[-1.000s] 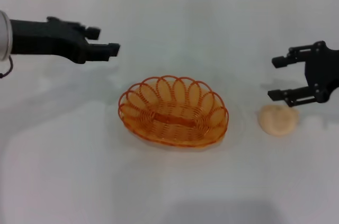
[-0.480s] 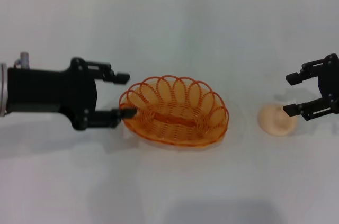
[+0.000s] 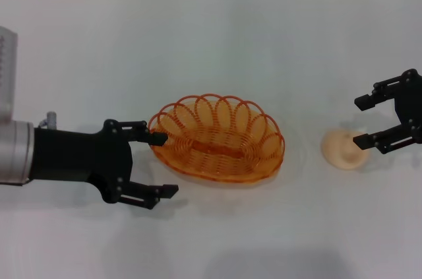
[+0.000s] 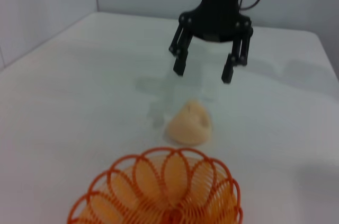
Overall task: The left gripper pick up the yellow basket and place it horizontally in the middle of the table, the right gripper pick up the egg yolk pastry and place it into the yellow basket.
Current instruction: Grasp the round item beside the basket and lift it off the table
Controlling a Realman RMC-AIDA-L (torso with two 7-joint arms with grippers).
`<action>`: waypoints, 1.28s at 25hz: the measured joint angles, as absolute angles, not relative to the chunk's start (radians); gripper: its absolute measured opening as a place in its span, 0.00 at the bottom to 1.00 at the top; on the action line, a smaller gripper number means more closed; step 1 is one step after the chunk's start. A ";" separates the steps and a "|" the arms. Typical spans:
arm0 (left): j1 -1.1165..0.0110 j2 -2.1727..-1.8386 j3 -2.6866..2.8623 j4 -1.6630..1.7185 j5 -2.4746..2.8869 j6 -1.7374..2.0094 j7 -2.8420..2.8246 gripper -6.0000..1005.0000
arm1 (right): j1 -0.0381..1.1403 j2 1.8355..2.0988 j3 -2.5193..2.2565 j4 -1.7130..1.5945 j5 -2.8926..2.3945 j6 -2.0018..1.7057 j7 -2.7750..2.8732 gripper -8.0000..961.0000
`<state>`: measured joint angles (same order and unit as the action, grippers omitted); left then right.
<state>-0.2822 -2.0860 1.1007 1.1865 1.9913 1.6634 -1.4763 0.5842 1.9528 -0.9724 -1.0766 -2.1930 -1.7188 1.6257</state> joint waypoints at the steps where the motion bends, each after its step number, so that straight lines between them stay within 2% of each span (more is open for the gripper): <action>1: -0.276 -2.087 1.112 1.184 1.991 1.651 -1.474 0.66 | 0.585 1.953 -0.972 -1.076 -2.195 -1.718 1.629 0.72; 7: -0.236 -2.088 1.235 1.194 1.980 1.526 -1.459 0.86 | 0.596 1.952 -0.973 -1.075 -2.242 -1.716 1.665 0.72; 9: -0.231 -2.087 1.260 1.197 1.967 1.515 -1.457 0.88 | 0.614 1.956 -0.973 -1.074 -2.287 -1.718 1.676 0.72; 21: -0.179 -2.088 1.346 1.287 1.941 1.509 -1.442 0.88 | 0.677 1.996 -1.031 -1.061 -2.450 -1.650 1.738 0.71; 32: -0.184 -2.085 1.369 1.283 1.951 1.473 -1.442 0.88 | 0.710 2.008 -1.101 -0.998 -2.471 -1.589 1.758 0.71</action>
<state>-0.1841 -2.0853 1.3689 1.2835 1.9507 1.4734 -1.4419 0.7099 2.0078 -1.1010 -0.9978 -2.4715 -1.5894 1.7577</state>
